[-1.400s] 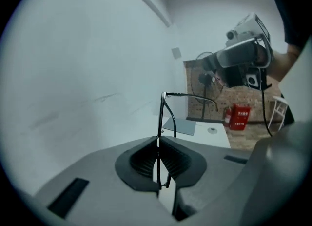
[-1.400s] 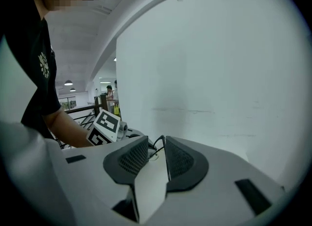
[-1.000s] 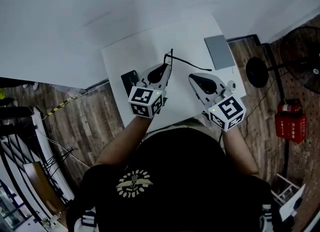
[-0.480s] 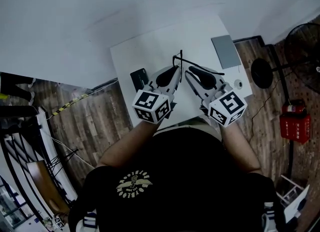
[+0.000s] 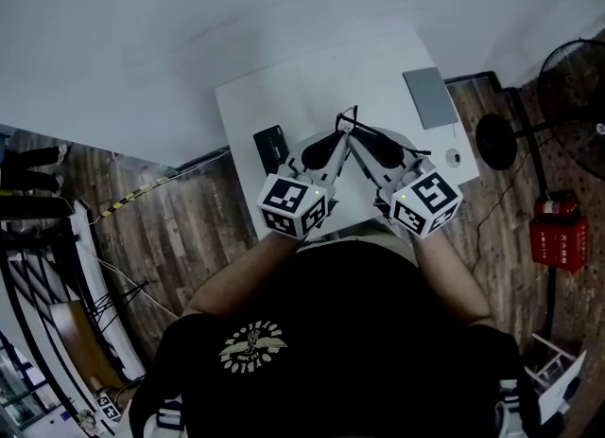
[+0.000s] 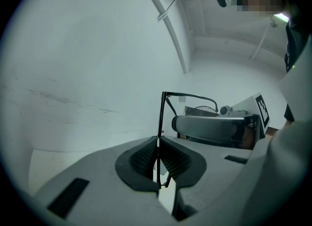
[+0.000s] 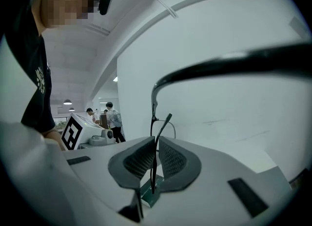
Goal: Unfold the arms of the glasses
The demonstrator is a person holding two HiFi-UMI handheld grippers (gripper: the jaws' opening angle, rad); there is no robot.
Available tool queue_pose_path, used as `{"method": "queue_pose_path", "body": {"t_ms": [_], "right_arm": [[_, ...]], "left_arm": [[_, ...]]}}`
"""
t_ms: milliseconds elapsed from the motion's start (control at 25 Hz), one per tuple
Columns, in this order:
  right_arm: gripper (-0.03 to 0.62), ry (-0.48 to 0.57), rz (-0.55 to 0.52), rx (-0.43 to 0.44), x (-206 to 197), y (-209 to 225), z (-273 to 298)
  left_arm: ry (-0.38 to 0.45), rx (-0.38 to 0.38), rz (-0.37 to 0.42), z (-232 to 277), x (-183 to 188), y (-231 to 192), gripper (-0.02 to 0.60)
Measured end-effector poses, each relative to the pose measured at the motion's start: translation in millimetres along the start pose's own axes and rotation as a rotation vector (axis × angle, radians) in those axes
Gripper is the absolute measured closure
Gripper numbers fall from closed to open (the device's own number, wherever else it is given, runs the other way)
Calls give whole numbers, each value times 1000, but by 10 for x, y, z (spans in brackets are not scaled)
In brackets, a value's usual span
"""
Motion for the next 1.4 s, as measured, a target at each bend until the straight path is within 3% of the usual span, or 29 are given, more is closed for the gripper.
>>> {"method": "queue_pose_path", "body": {"t_ms": [640, 1400], "right_arm": [[574, -8, 4, -30, -103, 49, -246], [574, -86, -34, -51, -412, 133, -294]], "left_arm": [[51, 63, 45, -61, 256, -280, 563], [77, 69, 84, -118, 553, -428, 563]]}}
Point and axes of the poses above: the fingertips, and each gripper's own axes: z forward along the fingers, y to its right, x out of its top, the point moved 5 cm from there along -z, backward along the fingers, and after that the axes turned 9 degrees about -x, right-handed, at the moved point
